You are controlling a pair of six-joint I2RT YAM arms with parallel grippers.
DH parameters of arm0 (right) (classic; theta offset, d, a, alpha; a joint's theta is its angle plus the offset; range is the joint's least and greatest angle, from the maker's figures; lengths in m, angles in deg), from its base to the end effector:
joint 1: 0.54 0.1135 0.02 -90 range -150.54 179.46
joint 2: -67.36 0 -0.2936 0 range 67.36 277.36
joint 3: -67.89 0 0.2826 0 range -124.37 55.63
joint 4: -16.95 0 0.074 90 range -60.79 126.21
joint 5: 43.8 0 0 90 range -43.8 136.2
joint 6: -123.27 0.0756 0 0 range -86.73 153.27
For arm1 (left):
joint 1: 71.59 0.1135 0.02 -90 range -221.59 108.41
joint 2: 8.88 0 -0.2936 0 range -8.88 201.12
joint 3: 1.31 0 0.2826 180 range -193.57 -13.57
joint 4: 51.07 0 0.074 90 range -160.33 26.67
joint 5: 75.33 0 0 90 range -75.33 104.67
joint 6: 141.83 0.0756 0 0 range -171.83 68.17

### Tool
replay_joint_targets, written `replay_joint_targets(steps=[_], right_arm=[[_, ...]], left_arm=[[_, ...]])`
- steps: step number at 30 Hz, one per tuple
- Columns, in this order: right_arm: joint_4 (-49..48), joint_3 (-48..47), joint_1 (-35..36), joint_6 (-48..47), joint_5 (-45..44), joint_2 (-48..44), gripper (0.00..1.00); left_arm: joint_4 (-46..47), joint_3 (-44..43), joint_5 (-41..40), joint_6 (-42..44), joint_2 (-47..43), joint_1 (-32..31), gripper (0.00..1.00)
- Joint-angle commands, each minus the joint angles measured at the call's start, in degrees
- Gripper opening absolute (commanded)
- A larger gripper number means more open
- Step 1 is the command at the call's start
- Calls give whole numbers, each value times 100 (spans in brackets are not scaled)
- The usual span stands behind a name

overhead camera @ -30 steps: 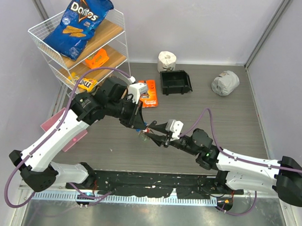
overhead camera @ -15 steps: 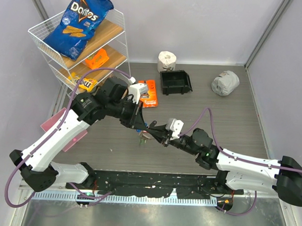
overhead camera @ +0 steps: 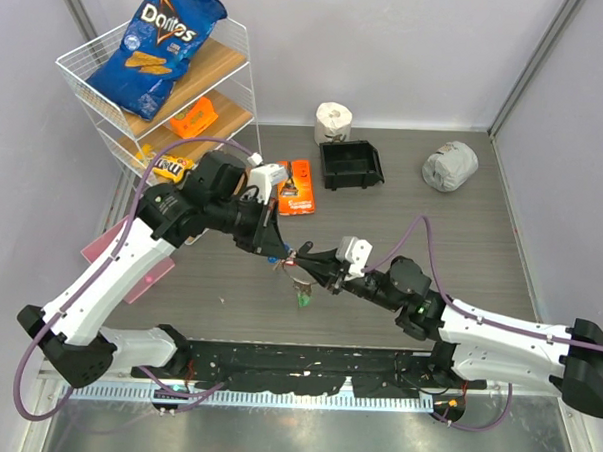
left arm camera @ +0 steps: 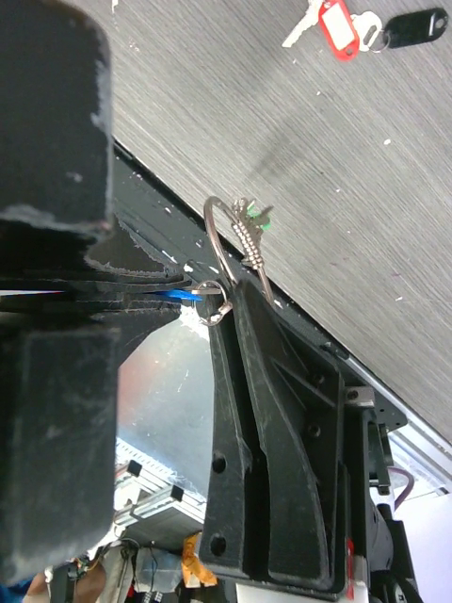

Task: Remove the keys from the keyring

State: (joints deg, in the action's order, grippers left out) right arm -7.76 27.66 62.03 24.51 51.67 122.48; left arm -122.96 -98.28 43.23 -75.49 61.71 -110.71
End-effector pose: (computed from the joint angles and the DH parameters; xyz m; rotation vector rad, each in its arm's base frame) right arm 0.1190 0.2450 0.3072 -0.9130 1.1310 0.8419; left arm 0.1898 -0.2009 0.4158 0.5977 2.4570 -1.0823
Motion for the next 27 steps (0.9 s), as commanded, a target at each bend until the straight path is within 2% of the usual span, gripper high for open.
replay_joint_targets(steps=[1,9,19,27], right_arm=[[-4,19,115,84,314,-413,5],[67,63,159,84,436,-677,5],[471,-367,238,164,701,-361,5],[920,-684,810,-557,-11,-203,5]], left_arm=[[452,208,71,54,-159,281,0],[646,455,545,-7,-45,352,0],[743,517,678,-25,-63,343,0],[699,560,634,28,-27,352,0]])
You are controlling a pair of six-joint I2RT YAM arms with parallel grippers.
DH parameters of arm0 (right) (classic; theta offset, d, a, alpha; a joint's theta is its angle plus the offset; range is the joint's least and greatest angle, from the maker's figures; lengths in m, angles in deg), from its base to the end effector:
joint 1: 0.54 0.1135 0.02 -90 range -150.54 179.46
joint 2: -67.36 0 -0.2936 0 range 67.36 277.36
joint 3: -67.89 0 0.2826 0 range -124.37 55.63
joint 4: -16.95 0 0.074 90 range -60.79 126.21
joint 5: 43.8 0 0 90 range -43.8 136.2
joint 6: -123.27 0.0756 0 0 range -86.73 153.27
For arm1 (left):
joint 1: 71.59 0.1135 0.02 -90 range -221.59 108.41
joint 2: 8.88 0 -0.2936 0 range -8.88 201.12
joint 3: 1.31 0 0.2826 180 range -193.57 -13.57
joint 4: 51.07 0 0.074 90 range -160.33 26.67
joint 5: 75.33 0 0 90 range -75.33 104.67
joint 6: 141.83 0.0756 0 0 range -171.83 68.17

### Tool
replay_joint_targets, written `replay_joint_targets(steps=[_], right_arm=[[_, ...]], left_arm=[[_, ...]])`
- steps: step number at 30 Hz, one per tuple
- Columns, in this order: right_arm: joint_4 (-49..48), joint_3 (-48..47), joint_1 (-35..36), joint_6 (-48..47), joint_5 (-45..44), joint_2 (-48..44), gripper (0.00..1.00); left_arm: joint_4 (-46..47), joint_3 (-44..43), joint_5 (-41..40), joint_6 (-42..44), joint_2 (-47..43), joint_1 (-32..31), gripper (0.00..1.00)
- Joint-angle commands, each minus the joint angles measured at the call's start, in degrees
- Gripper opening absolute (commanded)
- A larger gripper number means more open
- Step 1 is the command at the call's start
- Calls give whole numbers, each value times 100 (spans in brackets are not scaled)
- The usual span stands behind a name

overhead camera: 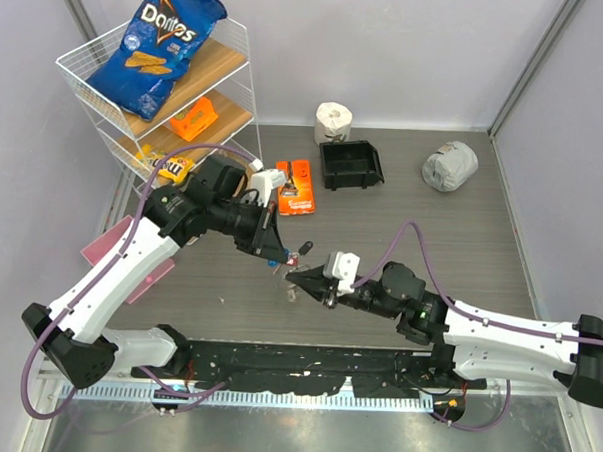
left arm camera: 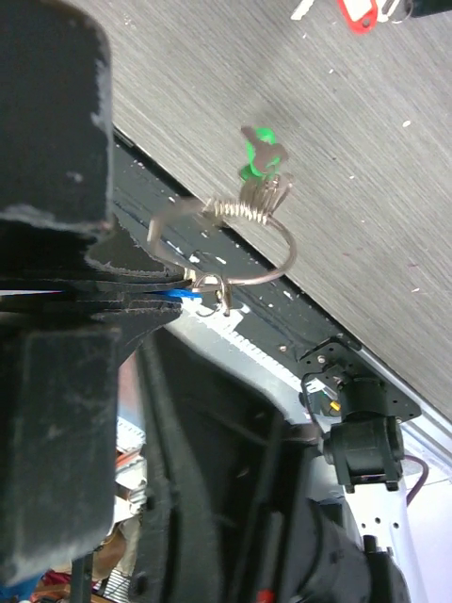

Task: Remove the keys from the keyring

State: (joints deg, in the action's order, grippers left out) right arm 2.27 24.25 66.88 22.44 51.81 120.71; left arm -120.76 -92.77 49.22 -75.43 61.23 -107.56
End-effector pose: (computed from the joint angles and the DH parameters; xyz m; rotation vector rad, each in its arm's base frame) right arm 0.0976 0.2540 0.3143 -1.0384 1.1458 0.8650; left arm 0.1965 -0.1956 0.3907 0.5757 2.5069 -1.1722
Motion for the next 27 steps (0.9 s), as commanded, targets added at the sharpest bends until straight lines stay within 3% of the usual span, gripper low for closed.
replay_joint_targets(steps=[1,9,11,16,17,19,27], right_arm=[[-66,-343,386,-393,-77,-52,5],[110,-265,474,-561,-472,-227,5],[-109,-98,474,-491,-902,-456,6],[232,-96,474,-342,-1517,-755,25],[381,-166,474,-280,-1545,-746,37],[452,-211,474,-114,-1720,-703,46],[602,-475,474,20,-1660,-299,49]], left_arm=[[470,10,35,30,3,28,0],[355,-95,-26,65,-32,28,0],[294,-157,-149,83,-102,37,0],[-22,-386,-457,180,-94,37,0],[-31,-395,-484,162,-94,37,0],[-32,-395,-527,92,-120,37,0],[-136,-465,-791,-347,-155,28,0]])
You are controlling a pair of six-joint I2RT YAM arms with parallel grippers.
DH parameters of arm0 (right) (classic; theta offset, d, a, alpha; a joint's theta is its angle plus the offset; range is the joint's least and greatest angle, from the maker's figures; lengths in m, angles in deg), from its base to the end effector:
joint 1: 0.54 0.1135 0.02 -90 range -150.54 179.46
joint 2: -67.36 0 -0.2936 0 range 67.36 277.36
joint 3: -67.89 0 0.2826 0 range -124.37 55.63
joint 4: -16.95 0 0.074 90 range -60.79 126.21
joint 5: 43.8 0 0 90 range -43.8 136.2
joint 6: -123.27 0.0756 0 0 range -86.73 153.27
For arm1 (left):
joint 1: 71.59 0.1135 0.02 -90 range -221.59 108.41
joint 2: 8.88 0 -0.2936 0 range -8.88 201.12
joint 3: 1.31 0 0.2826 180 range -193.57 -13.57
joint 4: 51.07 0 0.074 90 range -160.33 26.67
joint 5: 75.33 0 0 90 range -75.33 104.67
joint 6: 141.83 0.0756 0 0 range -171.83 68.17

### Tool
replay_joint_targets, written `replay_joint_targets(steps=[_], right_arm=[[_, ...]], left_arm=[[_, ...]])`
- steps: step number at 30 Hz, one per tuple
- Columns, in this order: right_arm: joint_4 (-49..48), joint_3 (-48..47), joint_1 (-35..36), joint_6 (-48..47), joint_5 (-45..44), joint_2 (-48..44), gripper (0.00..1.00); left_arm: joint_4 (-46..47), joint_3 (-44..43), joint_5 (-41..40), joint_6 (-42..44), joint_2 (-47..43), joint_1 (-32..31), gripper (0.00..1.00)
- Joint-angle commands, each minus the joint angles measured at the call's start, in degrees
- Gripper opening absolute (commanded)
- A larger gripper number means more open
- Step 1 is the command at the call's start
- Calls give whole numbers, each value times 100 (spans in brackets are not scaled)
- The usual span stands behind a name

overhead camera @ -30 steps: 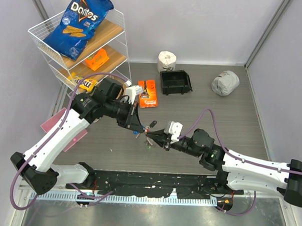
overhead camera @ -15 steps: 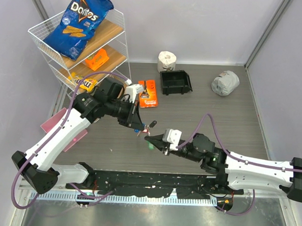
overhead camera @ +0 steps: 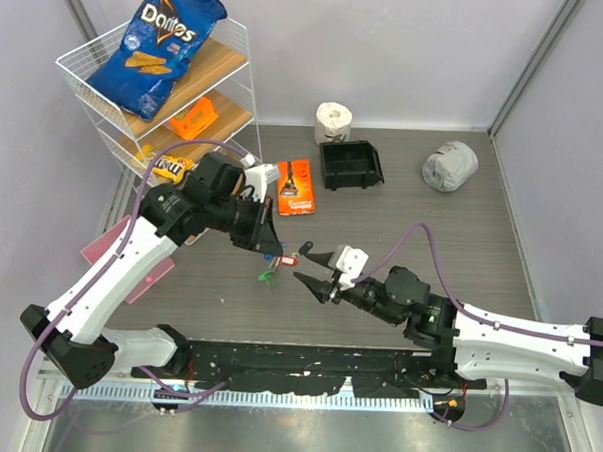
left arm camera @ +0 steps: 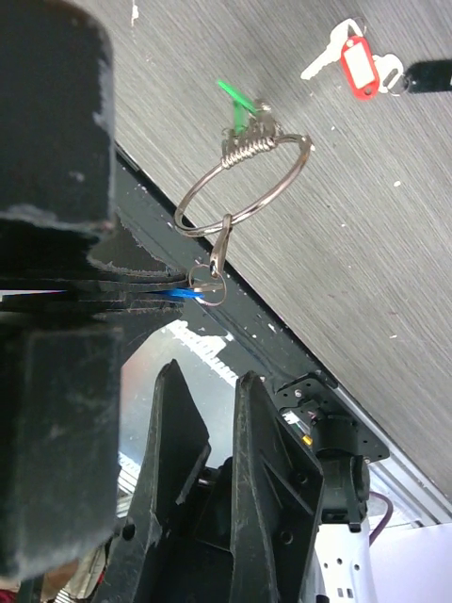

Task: Remove the keys from the keyring

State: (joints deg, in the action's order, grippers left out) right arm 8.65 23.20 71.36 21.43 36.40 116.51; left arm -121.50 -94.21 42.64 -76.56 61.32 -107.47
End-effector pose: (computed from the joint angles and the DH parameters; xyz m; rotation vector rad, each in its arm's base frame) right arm 0.0923 0.2411 0.3236 -0.9229 1.2413 0.7100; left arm 0.2028 -0.1905 0.3946 0.4913 2.5102 -1.0441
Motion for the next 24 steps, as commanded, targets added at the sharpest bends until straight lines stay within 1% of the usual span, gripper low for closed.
replay_joint_targets(steps=[1,9,20,23,24], right_arm=[[-71,-370,17,111,-110,165,50],[-826,-176,26,-55,-154,482,48],[-1003,-423,26,-275,-66,1009,46],[-1143,-405,17,-310,-92,1097,47],[-1170,-405,8,-319,-92,1115,50]], left_arm=[[-71,-329,-116,-286,-155,19,0],[-194,-444,51,-506,-234,20,0],[8,-233,262,-788,-383,20,0],[25,-180,314,-849,-419,20,0],[43,-145,332,-858,-436,28,0]])
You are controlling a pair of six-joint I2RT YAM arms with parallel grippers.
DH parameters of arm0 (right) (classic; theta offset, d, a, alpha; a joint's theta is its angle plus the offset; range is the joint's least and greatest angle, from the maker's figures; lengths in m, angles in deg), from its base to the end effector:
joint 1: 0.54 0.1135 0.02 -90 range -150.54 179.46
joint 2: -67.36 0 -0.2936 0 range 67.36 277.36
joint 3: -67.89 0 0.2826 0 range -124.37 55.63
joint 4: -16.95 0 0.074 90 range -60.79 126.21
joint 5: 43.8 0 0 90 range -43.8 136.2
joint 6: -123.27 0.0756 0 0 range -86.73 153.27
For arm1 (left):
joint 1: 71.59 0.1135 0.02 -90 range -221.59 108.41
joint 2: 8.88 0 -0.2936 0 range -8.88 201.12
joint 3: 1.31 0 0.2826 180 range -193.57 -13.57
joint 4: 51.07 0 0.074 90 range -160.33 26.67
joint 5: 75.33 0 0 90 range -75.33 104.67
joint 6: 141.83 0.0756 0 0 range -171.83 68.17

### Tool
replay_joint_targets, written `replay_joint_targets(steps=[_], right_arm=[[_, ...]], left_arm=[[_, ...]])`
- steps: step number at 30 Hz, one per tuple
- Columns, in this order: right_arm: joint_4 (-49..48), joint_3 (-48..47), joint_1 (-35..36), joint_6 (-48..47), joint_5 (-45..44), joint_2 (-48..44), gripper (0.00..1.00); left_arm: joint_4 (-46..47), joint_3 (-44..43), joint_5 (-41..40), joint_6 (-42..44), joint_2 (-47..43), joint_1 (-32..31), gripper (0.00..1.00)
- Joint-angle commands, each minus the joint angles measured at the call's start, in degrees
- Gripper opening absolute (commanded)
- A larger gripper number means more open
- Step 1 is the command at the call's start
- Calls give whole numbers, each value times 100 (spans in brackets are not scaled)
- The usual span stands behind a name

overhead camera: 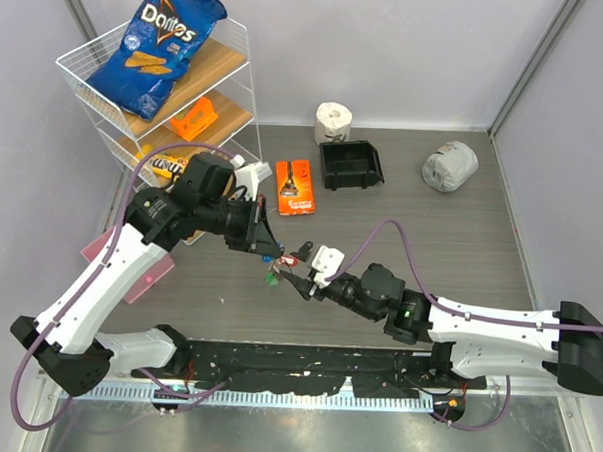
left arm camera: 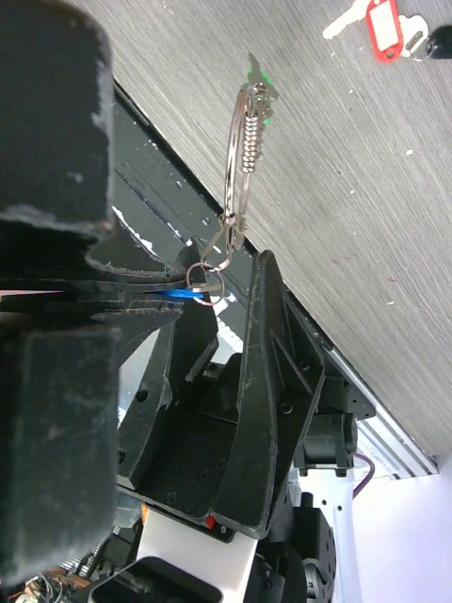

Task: Remove the keys from the keyring

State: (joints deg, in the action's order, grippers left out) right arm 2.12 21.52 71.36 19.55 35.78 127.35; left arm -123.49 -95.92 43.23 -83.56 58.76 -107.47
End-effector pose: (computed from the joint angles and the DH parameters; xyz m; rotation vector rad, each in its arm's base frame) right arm 0.1050 0.2772 0.3043 -0.9664 1.2600 0.6591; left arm 0.1884 -0.1809 0.4131 0.3561 2.5253 -1.1145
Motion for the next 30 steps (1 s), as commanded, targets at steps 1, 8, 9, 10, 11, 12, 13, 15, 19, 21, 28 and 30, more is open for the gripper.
replay_joint_targets(steps=[1,8,9,10,11,12,13,15,19,21,28,30], right_arm=[[-569,-245,17,-158,-13,57,52],[-718,-403,-132,-184,197,382,55],[-727,-404,-193,-184,267,400,52],[-727,-412,-237,-158,416,435,44],[-745,-412,-342,-132,513,426,35],[-754,-378,-474,-62,793,409,25],[-754,-369,-518,-35,926,400,8],[-666,-377,-668,71,1409,321,5],[-26,-456,-897,167,2314,66,5],[440,-562,-993,255,2858,-92,5],[1591,-877,-1143,800,4187,-532,5],[1872,-1045,-1187,1045,4451,-532,5]], left_arm=[[250,60,299,-176,-198,28,0],[365,201,519,-273,-233,28,0],[373,201,572,-273,-242,20,0],[382,210,624,-281,-251,19,0],[391,210,660,-273,-268,28,0],[382,201,704,-273,-269,28,0],[400,210,747,-255,-277,28,0],[409,219,879,-229,-295,28,0],[505,289,1046,-10,-338,177,0],[785,508,1230,44,-435,317,2],[1709,1132,1617,465,-690,476,25],[1832,1282,1723,667,-769,476,42]])
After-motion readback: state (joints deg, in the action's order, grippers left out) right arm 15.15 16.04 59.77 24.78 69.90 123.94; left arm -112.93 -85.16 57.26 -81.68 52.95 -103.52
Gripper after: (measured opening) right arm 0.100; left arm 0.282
